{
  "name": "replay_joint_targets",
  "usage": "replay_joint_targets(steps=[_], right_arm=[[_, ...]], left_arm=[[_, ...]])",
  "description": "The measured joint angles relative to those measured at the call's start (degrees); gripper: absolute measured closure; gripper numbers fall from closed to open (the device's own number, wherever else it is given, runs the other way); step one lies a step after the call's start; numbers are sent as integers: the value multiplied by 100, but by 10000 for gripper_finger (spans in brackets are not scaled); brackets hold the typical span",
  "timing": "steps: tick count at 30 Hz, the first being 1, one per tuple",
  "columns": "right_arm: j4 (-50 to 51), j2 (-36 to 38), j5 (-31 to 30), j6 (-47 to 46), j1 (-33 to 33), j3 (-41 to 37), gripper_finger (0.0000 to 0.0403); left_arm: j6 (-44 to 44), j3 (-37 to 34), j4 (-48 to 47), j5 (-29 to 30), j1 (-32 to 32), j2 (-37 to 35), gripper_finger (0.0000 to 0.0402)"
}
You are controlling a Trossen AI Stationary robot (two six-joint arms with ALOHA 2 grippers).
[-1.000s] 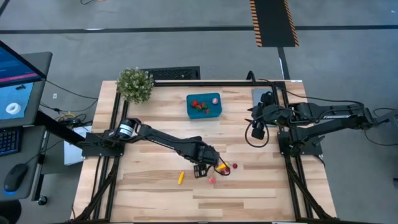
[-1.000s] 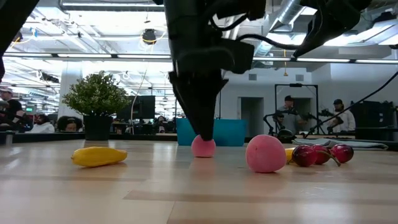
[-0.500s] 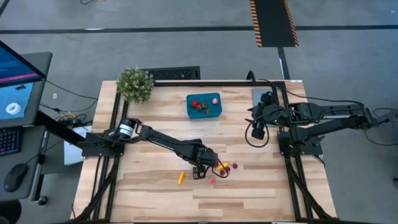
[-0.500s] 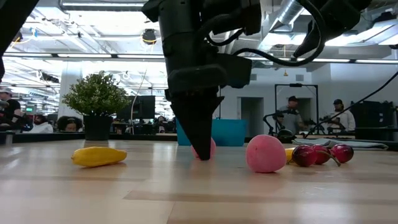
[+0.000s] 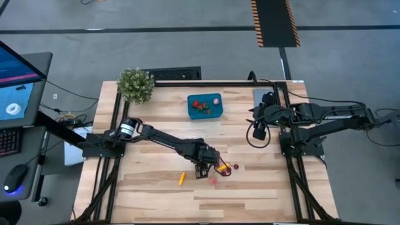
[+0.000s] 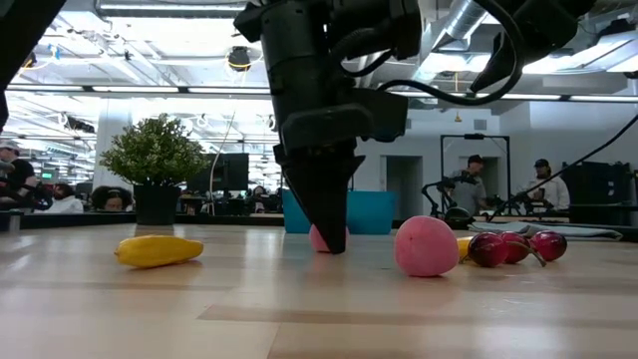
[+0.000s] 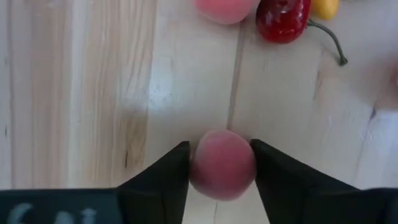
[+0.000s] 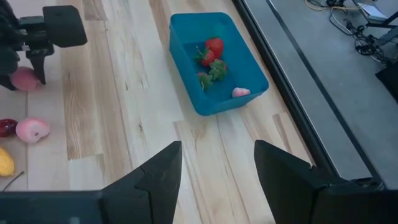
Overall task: Pick and placing Produce into tupperware
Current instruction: Put the peach into the blue bin
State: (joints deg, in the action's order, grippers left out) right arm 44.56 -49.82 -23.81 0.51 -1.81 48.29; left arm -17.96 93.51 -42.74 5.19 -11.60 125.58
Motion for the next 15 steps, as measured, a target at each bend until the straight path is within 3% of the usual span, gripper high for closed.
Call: replay_joint_targets(steps=[15], right_arm=[[2,0,0,0,-1,0,178]], left_arm=[[-447,328,24,-379,2,-270,265]])
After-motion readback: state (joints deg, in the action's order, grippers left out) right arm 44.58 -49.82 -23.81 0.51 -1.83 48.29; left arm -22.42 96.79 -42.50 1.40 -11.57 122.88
